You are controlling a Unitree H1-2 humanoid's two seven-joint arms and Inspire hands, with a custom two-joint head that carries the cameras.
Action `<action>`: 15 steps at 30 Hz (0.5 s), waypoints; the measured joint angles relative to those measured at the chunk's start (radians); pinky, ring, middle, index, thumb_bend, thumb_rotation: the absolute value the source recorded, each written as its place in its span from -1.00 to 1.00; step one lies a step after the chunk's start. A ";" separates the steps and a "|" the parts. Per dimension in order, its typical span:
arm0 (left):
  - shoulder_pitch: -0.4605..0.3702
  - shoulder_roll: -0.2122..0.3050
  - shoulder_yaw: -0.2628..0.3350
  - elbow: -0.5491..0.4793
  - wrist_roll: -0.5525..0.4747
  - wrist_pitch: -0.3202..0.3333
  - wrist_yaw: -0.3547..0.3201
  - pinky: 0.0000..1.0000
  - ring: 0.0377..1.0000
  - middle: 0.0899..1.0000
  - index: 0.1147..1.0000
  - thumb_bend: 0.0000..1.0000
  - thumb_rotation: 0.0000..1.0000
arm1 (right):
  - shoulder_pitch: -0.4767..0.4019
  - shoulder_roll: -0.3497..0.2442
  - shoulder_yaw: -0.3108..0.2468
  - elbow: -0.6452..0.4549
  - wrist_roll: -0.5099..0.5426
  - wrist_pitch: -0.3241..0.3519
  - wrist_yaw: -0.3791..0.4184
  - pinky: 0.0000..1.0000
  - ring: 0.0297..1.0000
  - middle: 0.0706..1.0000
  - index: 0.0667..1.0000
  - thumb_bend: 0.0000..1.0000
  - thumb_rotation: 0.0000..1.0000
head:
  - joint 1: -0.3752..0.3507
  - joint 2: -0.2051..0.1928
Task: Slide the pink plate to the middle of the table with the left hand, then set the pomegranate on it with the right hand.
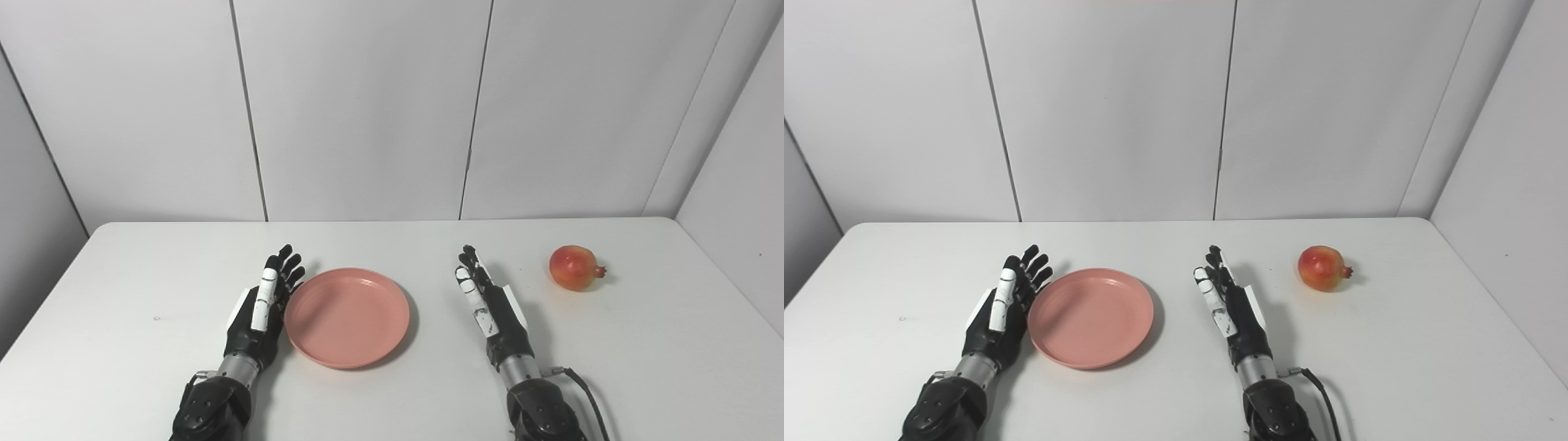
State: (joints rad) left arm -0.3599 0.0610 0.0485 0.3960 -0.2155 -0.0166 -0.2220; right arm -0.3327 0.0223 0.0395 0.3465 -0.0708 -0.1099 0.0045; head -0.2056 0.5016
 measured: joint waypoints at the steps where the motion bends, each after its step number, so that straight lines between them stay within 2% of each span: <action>1: 0.001 0.000 0.000 0.000 0.000 -0.001 -0.005 0.94 0.97 0.98 1.00 0.36 1.00 | 0.000 0.002 0.002 0.000 -0.003 0.000 -0.001 0.96 0.91 0.92 0.94 0.26 0.90 | 0.000 0.000; 15: 0.018 -0.007 -0.020 -0.018 0.000 -0.007 -0.032 0.92 0.96 0.99 1.00 0.33 1.00 | -0.007 0.003 0.010 0.013 -0.006 0.000 -0.005 0.94 0.93 0.92 0.95 0.23 0.85 | -0.011 0.003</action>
State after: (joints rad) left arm -0.3418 0.0544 0.0289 0.3783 -0.2160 -0.0238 -0.2540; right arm -0.3394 0.0248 0.0493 0.3598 -0.0766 -0.1100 -0.0010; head -0.2163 0.5047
